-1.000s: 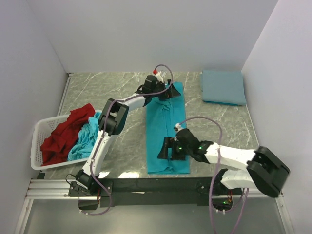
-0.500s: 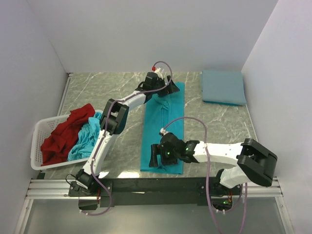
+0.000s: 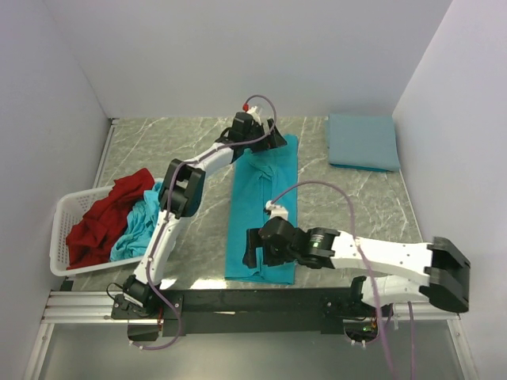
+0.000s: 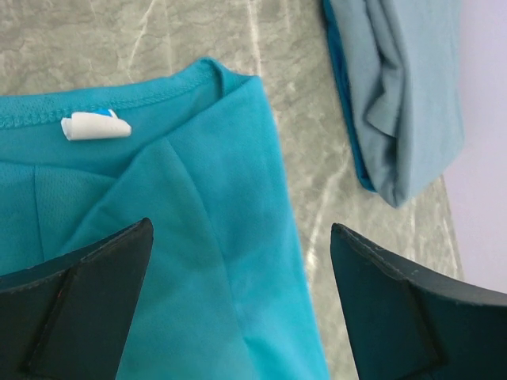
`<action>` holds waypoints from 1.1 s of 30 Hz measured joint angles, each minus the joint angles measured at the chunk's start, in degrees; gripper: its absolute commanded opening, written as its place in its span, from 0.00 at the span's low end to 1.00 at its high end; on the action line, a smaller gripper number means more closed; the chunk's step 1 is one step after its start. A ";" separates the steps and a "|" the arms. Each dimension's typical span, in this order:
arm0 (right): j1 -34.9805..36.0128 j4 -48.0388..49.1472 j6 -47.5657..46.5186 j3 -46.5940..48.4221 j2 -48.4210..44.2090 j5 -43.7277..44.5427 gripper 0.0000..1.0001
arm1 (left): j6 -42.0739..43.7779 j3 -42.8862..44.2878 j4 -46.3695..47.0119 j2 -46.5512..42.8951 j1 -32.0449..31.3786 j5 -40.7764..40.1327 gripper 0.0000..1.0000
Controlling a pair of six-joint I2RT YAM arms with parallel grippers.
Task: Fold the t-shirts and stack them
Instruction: Fold the tshirt
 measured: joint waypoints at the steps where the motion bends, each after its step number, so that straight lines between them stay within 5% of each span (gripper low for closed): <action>1: -0.17 -0.76 0.17 0.74 -1.62 1.51 0.98 | 0.15 0.00 -1.25 -0.81 0.00 -0.07 0.99; 6: -2.84 -4.26 1.16 3.19 -8.02 7.19 0.99 | 1.16 -1.81 -6.29 -9.44 0.04 -0.59 1.00; 11: -10.16 -6.03 1.40 1.05 -14.47 8.31 1.00 | 1.31 -17.09 -6.86 -29.90 0.33 -0.92 0.99; 18: -18.78 -5.90 -1.95 -7.82 -20.46 1.31 1.00 | -4.33 -58.27 0.07 -64.19 -0.33 -4.48 0.99; 25: -18.84 -5.70 -4.22 -14.75 -19.47 -7.61 0.98 | -15.06 -94.31 -5.73 -78.09 -12.81 -10.29 0.99; 33: -18.49 -1.97 -2.19 -21.27 -19.69 -15.23 0.97 | -22.80 -99.93 -13.05 -95.41 -21.18 -12.44 0.96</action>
